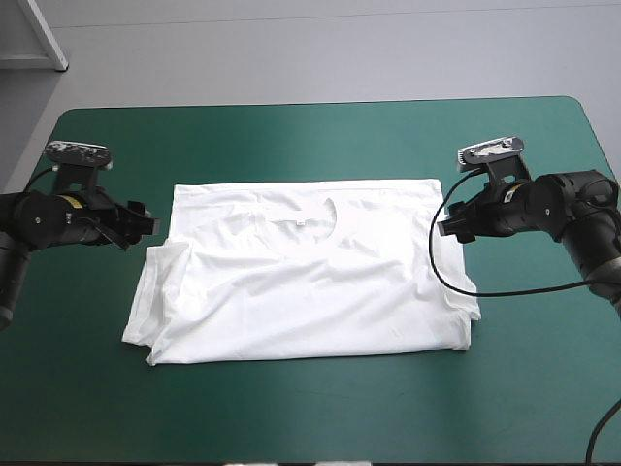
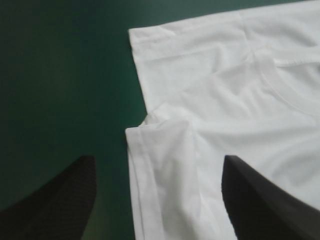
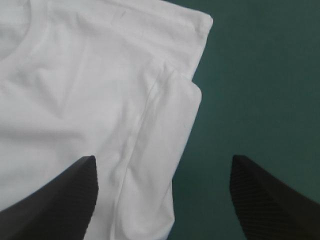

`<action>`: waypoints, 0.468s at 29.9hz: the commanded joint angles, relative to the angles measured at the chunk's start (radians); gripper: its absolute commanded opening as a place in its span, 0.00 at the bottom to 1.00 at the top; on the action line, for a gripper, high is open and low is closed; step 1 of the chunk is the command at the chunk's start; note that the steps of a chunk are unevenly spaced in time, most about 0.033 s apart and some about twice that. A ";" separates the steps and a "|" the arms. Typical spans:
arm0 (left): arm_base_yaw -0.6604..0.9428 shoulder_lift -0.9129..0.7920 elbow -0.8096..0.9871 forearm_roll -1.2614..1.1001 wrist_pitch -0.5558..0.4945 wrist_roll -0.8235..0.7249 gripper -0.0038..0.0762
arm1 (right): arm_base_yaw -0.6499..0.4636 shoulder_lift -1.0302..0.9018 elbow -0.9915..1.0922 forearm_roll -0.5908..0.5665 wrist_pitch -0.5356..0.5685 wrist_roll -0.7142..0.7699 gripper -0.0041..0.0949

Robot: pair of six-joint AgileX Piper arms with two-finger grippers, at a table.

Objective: Fold the cloth

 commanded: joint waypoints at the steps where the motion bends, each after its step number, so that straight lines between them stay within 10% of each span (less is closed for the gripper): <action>1: 0.091 -0.052 -0.014 0.003 -0.042 -0.015 0.70 | -0.003 -0.037 -0.026 -0.017 0.022 0.013 0.70; 14: 0.243 -0.049 0.375 -0.184 -0.223 0.059 0.70 | -0.003 -0.041 -0.008 0.081 0.029 0.004 0.70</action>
